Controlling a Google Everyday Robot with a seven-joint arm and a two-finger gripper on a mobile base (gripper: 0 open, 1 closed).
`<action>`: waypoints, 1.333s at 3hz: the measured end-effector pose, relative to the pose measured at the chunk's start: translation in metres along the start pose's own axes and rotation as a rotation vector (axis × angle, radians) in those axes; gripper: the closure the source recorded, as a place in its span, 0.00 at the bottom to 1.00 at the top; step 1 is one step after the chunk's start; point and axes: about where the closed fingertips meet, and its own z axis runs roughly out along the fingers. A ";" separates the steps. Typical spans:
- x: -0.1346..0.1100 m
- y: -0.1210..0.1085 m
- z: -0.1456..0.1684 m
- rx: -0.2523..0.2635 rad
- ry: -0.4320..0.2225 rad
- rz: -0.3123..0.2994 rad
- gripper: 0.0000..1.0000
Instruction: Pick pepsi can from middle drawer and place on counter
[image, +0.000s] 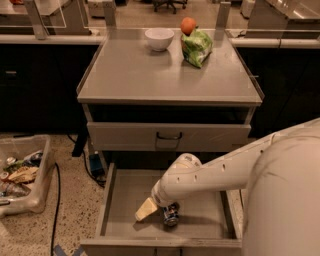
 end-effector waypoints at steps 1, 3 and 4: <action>-0.002 0.005 0.002 -0.002 0.004 0.057 0.00; 0.006 -0.013 0.016 -0.005 -0.010 0.108 0.00; 0.006 -0.018 0.044 -0.028 -0.007 0.120 0.00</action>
Offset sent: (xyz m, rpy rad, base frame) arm -0.0008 0.0061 -0.0014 0.0101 0.0191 -0.0476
